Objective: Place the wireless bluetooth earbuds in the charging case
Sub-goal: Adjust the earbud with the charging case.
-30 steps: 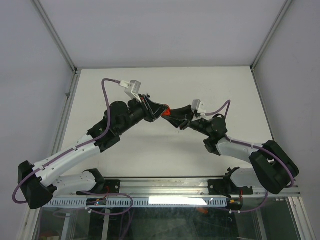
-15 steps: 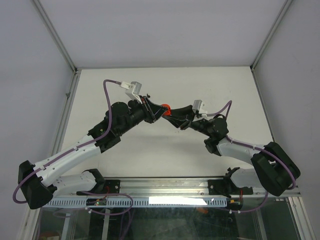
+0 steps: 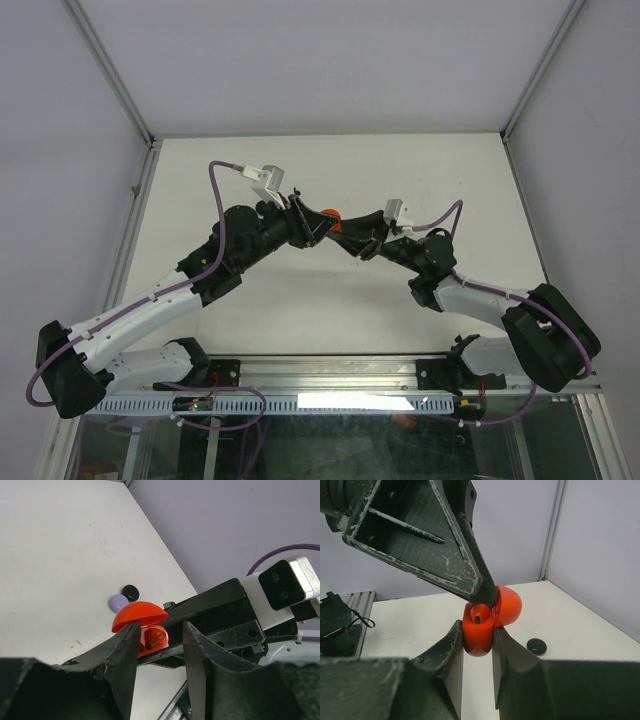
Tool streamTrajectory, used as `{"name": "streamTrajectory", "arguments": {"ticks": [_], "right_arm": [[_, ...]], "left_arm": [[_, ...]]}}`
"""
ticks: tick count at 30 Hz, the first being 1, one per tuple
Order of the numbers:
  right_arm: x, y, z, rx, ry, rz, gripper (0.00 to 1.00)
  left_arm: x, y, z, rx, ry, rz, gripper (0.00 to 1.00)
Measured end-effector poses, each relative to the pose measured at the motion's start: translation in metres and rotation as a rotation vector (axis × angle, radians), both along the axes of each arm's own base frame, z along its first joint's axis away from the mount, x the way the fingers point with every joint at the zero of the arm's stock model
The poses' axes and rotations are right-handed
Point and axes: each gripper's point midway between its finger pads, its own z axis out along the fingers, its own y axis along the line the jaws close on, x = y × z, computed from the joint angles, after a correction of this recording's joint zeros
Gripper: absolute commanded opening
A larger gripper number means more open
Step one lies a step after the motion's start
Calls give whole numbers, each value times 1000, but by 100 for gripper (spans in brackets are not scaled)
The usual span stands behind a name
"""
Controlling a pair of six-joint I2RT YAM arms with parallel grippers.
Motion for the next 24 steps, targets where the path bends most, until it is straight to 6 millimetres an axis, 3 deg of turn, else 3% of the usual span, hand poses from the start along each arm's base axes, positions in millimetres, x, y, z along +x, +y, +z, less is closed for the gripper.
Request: {"name": "streamTrajectory", "arguments": {"ticks": [14, 19, 24], "right_arm": [[2, -2, -3, -7, 13, -16, 0], [7, -10, -6, -20, 21, -73, 0], [12, -20, -20, -73, 47, -138, 0]], "left_arm": [[1, 7, 2, 80, -36, 9, 70], [12, 29, -6, 185, -27, 116, 74], [35, 65, -32, 355, 31, 274, 75]]}}
